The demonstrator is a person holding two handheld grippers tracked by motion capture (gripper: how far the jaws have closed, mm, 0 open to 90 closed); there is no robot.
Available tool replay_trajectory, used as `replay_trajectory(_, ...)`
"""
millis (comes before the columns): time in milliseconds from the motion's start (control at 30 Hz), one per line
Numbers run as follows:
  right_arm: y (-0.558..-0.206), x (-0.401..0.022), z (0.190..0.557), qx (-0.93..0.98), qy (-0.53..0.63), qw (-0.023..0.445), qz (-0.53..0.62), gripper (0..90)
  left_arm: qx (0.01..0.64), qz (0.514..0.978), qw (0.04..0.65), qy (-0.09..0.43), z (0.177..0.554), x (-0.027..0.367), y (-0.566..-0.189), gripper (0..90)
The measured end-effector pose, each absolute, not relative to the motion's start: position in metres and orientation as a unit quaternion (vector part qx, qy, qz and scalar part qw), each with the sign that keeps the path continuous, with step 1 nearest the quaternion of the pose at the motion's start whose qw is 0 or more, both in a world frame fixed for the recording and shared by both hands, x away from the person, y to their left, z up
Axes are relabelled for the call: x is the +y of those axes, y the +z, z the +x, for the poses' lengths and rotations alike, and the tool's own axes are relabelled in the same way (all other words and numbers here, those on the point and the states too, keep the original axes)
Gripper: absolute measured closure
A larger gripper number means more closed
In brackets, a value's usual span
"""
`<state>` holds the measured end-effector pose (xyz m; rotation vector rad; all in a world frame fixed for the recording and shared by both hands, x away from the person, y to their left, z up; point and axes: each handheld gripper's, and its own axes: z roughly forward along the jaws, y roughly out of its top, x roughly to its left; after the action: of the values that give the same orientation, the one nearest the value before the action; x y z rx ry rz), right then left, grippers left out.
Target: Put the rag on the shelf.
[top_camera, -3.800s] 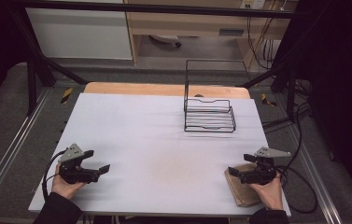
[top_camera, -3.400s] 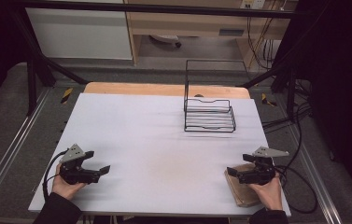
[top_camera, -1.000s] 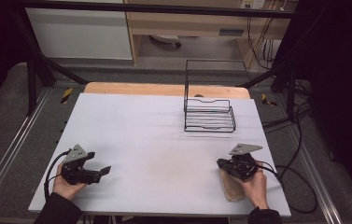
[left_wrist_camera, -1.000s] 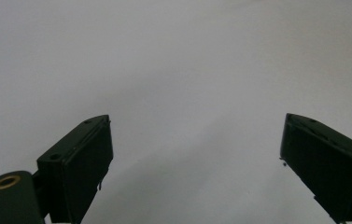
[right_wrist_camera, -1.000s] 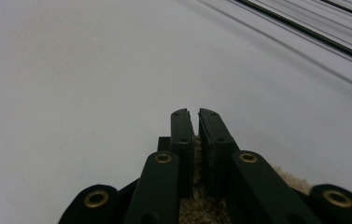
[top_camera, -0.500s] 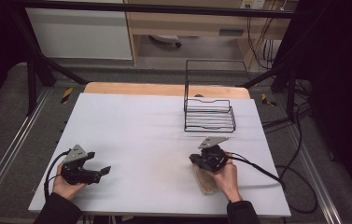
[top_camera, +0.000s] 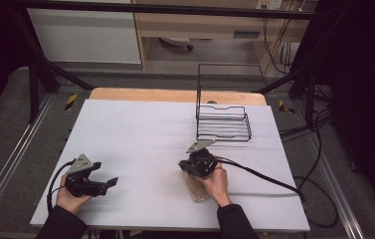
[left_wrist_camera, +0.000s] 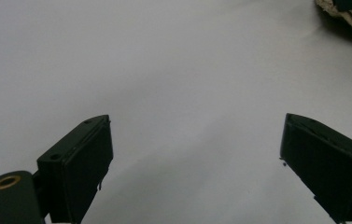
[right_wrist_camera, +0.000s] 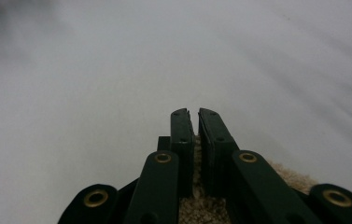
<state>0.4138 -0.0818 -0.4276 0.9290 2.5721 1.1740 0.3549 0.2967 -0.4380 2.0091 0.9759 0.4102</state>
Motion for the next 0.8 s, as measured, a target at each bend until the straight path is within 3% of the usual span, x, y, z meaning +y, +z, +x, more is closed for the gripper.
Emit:
replay_trajectory(300,-0.442,-0.060,0.428,0.860,0.386,0.081,0.323,82.5,0.390,0.803,0.420,0.163,0.355,0.296,-0.438,9.3)
replay_trajectory(367,-0.445,-0.059,0.430,0.857,0.392,0.076,0.326,71.5,0.390,0.803,0.420,0.163,0.355,0.296,-0.438,9.3)
replay_trajectory(400,-0.445,-0.059,0.430,0.857,0.392,0.076,0.326,71.5,0.391,0.803,0.419,0.163,0.355,0.296,-0.438,9.3)
replay_trajectory(433,-0.441,-0.060,0.429,0.853,0.401,0.080,0.324,62.0,0.391,0.803,0.419,0.163,0.355,0.296,-0.438,9.3)
replay_trajectory(467,-0.441,-0.060,0.429,0.853,0.401,0.080,0.324,62.0,0.390,0.803,0.420,0.163,0.355,0.296,-0.438,9.3)
replay_trajectory(500,-0.437,-0.062,0.428,0.851,0.405,0.088,0.323,55.5,0.390,0.803,0.420,0.163,0.355,0.296,-0.438,9.3)
replay_trajectory(533,-0.428,-0.067,0.426,0.849,0.409,0.102,0.319,42.9,0.390,0.803,0.419,0.163,0.355,0.296,-0.438,9.3)
replay_trajectory(633,-0.418,-0.074,0.424,0.847,0.412,0.114,0.317,38.2,0.391,0.802,0.420,0.164,0.355,0.296,-0.438,9.3)
replay_trajectory(667,-0.410,-0.085,0.421,0.837,0.425,0.114,0.326,29.9,0.392,0.802,0.420,0.163,0.355,0.296,-0.438,9.3)
replay_trajectory(800,-0.402,-0.105,0.418,0.825,0.434,0.114,0.344,22.7,0.392,0.803,0.419,0.163,0.355,0.296,-0.438,9.3)
